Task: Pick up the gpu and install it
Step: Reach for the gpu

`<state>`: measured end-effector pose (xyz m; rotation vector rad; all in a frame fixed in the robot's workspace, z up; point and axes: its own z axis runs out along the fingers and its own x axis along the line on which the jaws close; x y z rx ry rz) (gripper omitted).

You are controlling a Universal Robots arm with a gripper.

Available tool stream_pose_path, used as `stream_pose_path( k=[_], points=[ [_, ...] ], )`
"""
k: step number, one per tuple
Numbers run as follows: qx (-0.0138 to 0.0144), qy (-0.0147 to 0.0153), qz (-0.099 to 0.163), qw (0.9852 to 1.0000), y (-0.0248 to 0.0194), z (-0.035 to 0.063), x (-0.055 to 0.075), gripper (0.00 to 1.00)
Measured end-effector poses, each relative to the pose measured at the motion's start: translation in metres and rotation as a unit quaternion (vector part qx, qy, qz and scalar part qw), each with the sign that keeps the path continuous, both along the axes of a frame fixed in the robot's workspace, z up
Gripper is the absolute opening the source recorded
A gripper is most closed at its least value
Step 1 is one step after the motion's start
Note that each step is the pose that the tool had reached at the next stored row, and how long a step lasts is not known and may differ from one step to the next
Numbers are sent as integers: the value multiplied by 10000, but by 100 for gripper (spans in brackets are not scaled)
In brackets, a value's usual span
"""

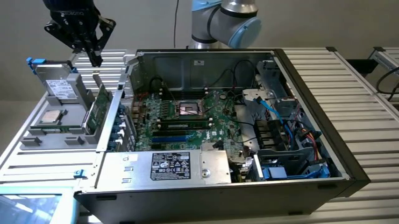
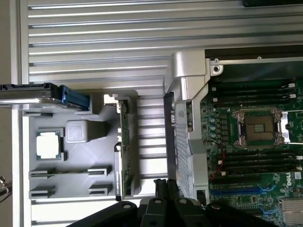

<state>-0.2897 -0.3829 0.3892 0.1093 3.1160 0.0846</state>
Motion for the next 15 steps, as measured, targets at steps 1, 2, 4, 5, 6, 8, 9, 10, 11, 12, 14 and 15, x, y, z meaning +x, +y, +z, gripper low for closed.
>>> stream_pose_path(
  k=[1, 2, 4, 5, 6, 8, 9, 10, 11, 12, 14, 15],
  points=[
    [0, 0, 0, 10000, 0, -5, -11, 12],
    [1, -1, 0, 10000, 0, -12, -21, 12],
    [0, 0, 0, 10000, 0, -25, -41, 12],
    [0, 0, 0, 10000, 0, -36, -55, 12],
    [0, 0, 0, 10000, 1, -48, -72, 12],
    [0, -4, 0, 10000, 3, -79, -121, 12],
    [0, -9, 1, 10000, 5, -95, -154, 12],
    [-1, -16, 0, 10000, 8, -108, -187, 12],
    [-4, -25, 0, 10000, 12, -121, -218, 12],
    [-8, -35, 0, 10000, 15, -130, -247, 12],
    [-18, -53, 0, 10000, 25, -150, -311, 12],
    [-22, -60, 1, 10000, 33, -161, -344, 12]
  ],
)
